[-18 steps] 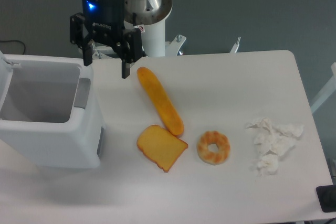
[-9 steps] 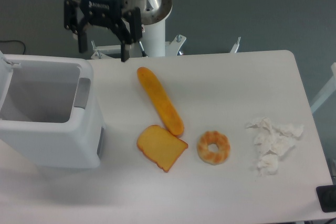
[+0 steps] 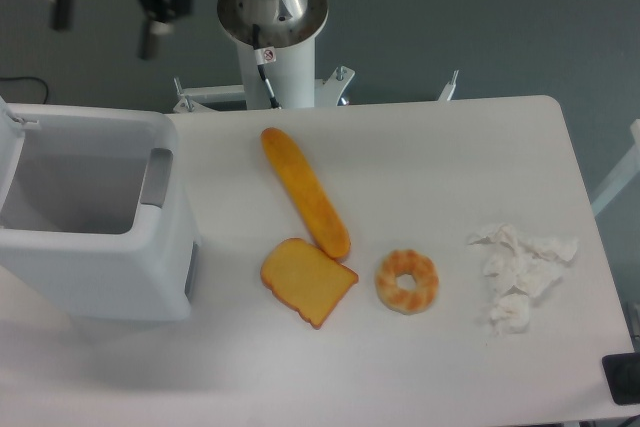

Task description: Close the trash can

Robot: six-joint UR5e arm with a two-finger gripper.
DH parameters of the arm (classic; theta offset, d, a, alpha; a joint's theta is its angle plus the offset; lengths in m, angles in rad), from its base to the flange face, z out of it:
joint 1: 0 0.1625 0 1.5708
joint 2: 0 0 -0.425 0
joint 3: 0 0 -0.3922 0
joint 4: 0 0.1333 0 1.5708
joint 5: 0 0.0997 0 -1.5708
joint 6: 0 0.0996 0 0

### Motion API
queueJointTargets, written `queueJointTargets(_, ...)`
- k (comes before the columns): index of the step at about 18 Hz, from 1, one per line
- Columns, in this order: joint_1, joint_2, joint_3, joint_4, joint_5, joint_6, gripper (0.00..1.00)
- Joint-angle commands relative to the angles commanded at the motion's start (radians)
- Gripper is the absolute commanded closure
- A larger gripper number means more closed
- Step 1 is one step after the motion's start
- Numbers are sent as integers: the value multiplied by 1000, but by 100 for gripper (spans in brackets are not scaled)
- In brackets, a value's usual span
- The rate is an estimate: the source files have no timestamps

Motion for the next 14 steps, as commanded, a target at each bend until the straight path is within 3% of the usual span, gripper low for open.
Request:
queueJointTargets(5, -54, -8, -2, 2, -181, -5, 0)
queueJointTargets(14, -169, -51, -11, 5, -310, 6, 0)
